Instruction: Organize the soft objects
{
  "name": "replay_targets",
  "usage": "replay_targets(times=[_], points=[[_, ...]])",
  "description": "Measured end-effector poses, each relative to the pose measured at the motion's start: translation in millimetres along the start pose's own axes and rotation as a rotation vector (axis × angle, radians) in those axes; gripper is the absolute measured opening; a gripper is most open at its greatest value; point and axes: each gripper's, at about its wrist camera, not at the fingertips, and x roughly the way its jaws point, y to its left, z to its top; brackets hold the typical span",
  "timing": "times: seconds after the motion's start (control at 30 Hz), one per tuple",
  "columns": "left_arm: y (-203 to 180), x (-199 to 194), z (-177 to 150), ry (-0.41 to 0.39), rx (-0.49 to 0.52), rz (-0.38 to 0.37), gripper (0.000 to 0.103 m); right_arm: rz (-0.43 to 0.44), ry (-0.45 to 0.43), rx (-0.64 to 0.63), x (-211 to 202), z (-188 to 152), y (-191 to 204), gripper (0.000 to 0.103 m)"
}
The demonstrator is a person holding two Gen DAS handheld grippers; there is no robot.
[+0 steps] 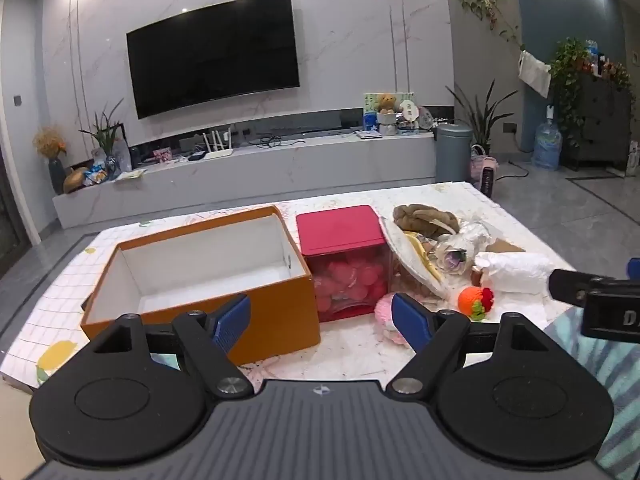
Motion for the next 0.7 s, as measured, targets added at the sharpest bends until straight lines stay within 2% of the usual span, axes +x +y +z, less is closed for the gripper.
replay_targets(times=[0.1, 0.23, 0.4, 0.53, 0.7], points=[[10.8, -3.2, -4.9, -0.022, -0.024, -0.033, 0.094, 0.005, -0.002, 0.007, -2.5, 0.1, 0.8, 0.101], [-4.1, -1.8, -2.0, 0.003, 0.033, -0.009, 0.094, 0.009, -0.010, -0.006, 1.7, -3.2, 5.7, 0.100], [3.9, -5.9, -7.1, 0.000, 0.035, -0.022, 0.091, 0.027, -0.009, -0.022, 0.1, -7.5, 11.8, 0.101], [2.1, -3.0, -9.3, 0.001, 0.072, -0.035, 0.082, 0.036, 0.003, -0.035, -3.0, -4.9, 17.9, 0.100], [3.6, -0.7, -10.1, 0.020, 0.050, -0.024, 0.075, 0.040, 0.008, -0.039, -2.5, -5.1, 19.2, 0.100]])
